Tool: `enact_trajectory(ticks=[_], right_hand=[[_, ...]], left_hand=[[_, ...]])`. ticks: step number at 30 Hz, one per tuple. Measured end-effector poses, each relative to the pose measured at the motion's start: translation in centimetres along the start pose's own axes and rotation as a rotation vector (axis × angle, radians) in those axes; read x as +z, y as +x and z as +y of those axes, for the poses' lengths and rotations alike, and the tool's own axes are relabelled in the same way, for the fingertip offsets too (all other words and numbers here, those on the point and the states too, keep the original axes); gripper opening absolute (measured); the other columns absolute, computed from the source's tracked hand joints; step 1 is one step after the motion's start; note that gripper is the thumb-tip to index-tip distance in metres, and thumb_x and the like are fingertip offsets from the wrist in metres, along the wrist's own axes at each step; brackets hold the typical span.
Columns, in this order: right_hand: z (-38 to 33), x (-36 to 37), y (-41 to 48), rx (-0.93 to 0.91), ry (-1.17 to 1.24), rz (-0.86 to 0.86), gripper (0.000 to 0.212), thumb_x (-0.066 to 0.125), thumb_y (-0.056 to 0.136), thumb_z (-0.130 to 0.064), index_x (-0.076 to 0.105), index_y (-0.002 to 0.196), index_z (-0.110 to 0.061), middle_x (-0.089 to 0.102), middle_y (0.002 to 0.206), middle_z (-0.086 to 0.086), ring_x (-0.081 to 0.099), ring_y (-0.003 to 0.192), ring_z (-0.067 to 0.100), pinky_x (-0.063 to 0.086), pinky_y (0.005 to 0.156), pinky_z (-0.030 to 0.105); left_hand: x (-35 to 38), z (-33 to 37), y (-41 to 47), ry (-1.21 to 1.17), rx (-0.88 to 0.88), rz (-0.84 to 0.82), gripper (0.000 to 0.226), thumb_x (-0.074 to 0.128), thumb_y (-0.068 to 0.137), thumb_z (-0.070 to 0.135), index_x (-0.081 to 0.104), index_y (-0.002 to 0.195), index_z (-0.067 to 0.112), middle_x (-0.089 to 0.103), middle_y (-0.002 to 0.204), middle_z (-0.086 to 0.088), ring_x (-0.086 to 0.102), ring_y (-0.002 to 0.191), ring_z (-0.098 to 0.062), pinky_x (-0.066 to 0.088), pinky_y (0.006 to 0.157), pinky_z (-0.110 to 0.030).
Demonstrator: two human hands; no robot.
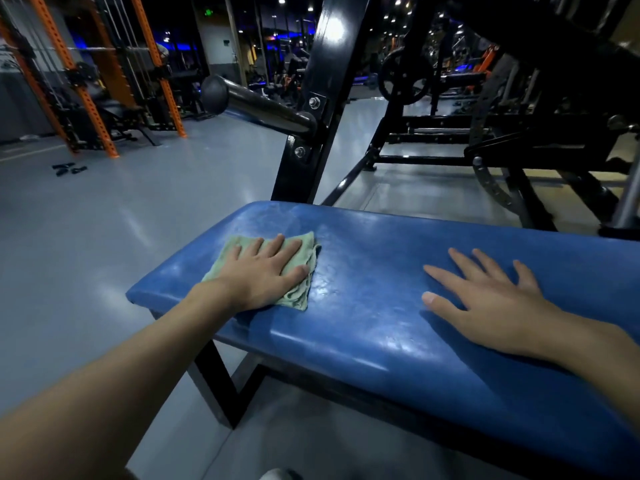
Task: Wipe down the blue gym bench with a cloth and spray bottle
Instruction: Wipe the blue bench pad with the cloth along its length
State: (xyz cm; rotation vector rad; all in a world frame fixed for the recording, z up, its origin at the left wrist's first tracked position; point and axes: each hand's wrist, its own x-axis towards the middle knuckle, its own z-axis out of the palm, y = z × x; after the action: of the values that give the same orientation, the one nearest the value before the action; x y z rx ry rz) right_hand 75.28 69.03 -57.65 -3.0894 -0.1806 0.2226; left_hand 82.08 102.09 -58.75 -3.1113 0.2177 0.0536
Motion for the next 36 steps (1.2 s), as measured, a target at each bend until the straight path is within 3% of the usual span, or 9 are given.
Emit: enact_trajectory(ticks=[5,10,17,25,29,31,34,36], right_hand=[[3.3,0.8,-2.7,0.073,0.053,-0.016,0.069,0.004,0.083,-0.078,-0.003,0.149,-0.056,-0.014,0.164,-0.011,-0.015,0.15,0.017,-0.008,0.118,0.055],[4.4,0.6,-3.9,0.031,0.112,0.091,0.065,0.014,0.091,-0.071,0.016,0.152,-0.048,0.0,0.165,-0.012,-0.006,0.151,0.014,-0.007,0.119,0.054],[8.9,1.1,-7.5,0.143,0.141,0.039,0.061,0.017,0.094,-0.068,0.013,0.152,-0.05,-0.001,0.164,-0.016,-0.007,0.151,0.012,-0.005,0.119,0.054],[10.2,0.0,-9.1,0.164,0.215,0.134,0.048,0.022,0.102,-0.052,0.043,0.142,-0.035,0.035,0.153,-0.015,0.013,0.15,0.012,0.003,0.12,0.051],[7.7,-1.2,-7.2,0.087,0.308,0.303,0.043,0.044,0.101,-0.037,0.049,0.141,-0.021,0.046,0.146,-0.002,0.039,0.137,0.019,0.031,0.113,0.042],[4.6,-1.7,-5.3,0.003,0.407,0.349,0.04,0.048,0.098,-0.028,0.052,0.137,-0.018,0.051,0.141,0.001,0.047,0.129,0.021,0.038,0.107,0.041],[-0.8,-1.4,-2.6,-0.079,0.466,0.326,0.043,0.044,0.1,-0.028,0.048,0.142,-0.019,0.047,0.146,0.002,0.044,0.133,0.022,0.034,0.111,0.039],[-3.0,-0.3,-1.7,-0.098,0.375,0.24,0.049,0.035,0.103,-0.039,0.037,0.149,-0.025,0.031,0.159,0.0,0.027,0.146,0.02,0.019,0.119,0.038]], left_hand=[[-0.4,4.3,-1.2,0.019,0.062,0.0,0.065,0.015,0.097,0.068,0.0,0.155,0.045,0.0,0.167,0.007,0.002,0.153,-0.025,0.004,0.12,-0.054],[-0.4,8.3,-2.0,0.011,0.131,0.001,0.065,0.014,0.097,0.068,-0.001,0.156,0.044,-0.002,0.167,0.007,0.003,0.153,-0.024,0.006,0.119,-0.052],[-0.4,14.7,-2.8,-0.015,0.219,-0.005,0.065,0.016,0.096,0.068,-0.001,0.155,0.046,-0.003,0.167,0.006,0.001,0.153,-0.028,0.003,0.119,-0.055],[-0.5,22.5,-4.1,-0.089,0.374,-0.025,0.07,0.017,0.094,0.07,0.004,0.156,0.04,-0.002,0.167,0.004,-0.004,0.152,-0.032,-0.002,0.118,-0.058],[-2.0,20.0,-4.0,-0.083,0.411,-0.013,0.061,0.02,0.097,0.065,0.015,0.155,0.043,0.005,0.167,0.006,-0.001,0.153,-0.024,-0.003,0.12,-0.056],[-2.6,17.0,-3.7,-0.091,0.363,0.016,0.058,0.023,0.099,0.061,0.021,0.154,0.042,0.009,0.167,0.007,0.003,0.153,-0.023,0.0,0.12,-0.056],[-2.4,13.4,-3.5,-0.11,0.281,-0.013,0.055,0.022,0.1,0.057,0.022,0.154,0.041,0.014,0.166,0.009,0.009,0.153,-0.023,0.01,0.119,-0.057],[-2.0,12.1,-3.7,-0.117,0.278,-0.012,0.055,0.02,0.1,0.055,0.026,0.152,0.042,0.021,0.163,0.009,0.015,0.151,-0.018,0.016,0.117,-0.056]])
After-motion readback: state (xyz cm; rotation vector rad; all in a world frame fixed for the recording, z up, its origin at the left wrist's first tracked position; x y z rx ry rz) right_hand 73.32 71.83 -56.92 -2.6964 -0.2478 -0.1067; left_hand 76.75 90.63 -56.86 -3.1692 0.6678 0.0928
